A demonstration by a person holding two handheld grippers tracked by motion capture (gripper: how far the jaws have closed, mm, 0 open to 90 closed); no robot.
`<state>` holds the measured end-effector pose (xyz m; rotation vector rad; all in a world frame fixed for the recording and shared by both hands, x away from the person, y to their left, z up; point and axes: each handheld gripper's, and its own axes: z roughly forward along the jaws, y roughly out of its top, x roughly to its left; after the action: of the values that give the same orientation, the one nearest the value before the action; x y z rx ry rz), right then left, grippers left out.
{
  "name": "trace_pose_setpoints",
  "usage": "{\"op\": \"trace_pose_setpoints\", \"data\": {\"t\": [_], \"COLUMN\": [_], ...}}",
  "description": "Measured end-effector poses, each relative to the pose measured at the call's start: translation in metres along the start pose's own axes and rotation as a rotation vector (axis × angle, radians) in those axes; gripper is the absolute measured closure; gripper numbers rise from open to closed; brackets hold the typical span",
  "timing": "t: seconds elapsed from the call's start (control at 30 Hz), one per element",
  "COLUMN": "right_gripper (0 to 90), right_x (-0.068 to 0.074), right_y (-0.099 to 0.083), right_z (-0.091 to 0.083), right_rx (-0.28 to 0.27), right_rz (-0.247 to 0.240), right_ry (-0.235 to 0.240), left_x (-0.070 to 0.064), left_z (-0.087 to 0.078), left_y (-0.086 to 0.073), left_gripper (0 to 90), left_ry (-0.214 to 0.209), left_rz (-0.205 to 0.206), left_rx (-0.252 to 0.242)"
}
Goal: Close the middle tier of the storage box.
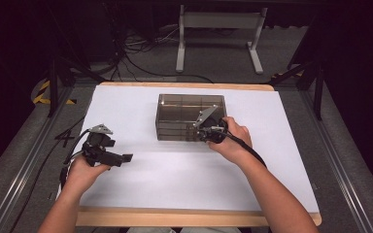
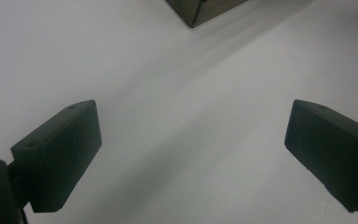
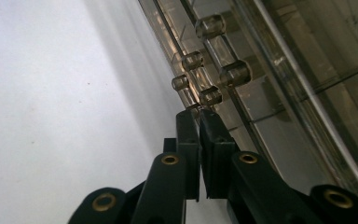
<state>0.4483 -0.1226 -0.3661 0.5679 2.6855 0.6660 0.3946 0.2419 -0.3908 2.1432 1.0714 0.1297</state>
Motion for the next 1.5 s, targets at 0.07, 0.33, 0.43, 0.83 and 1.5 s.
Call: {"op": "trace_pose_setpoints", "data": {"t": [0.07, 0.33, 0.43, 0.83, 1.5], "right_gripper": [83.1, 74.1, 70.4, 53.8, 43.9], "right_x": [-0.001, -0.004, -0.004, -0.004, -0.014], "right_y": [-0.001, -0.009, -0.013, -0.025, -0.058], "right_z": [-0.004, -0.021, -0.027, -0.039, -0.063], "right_rx": [-0.015, -0.055, -0.065, -0.06, -0.089], "right_rz": [0.002, 0.041, 0.046, 0.019, 0.117], "right_ry": [0.012, 0.071, 0.085, 0.094, 0.055], "left_x": [0.0, 0.0, -0.001, 0.0, 0.002], "left_z": [0.0, 0.0, 0.0, 0.0, 0.002], "left_y": [0.0, 0.0, 0.001, 0.001, 0.002], "left_gripper": [4.4, 4.3, 4.3, 4.3, 4.2], "left_ry": [-0.001, -0.005, -0.006, -0.012, -0.014], "left_rz": [0.004, 0.004, 0.004, 0.006, 0.006], "left_rx": [-0.002, -0.001, -0.003, -0.001, 0.003]}}
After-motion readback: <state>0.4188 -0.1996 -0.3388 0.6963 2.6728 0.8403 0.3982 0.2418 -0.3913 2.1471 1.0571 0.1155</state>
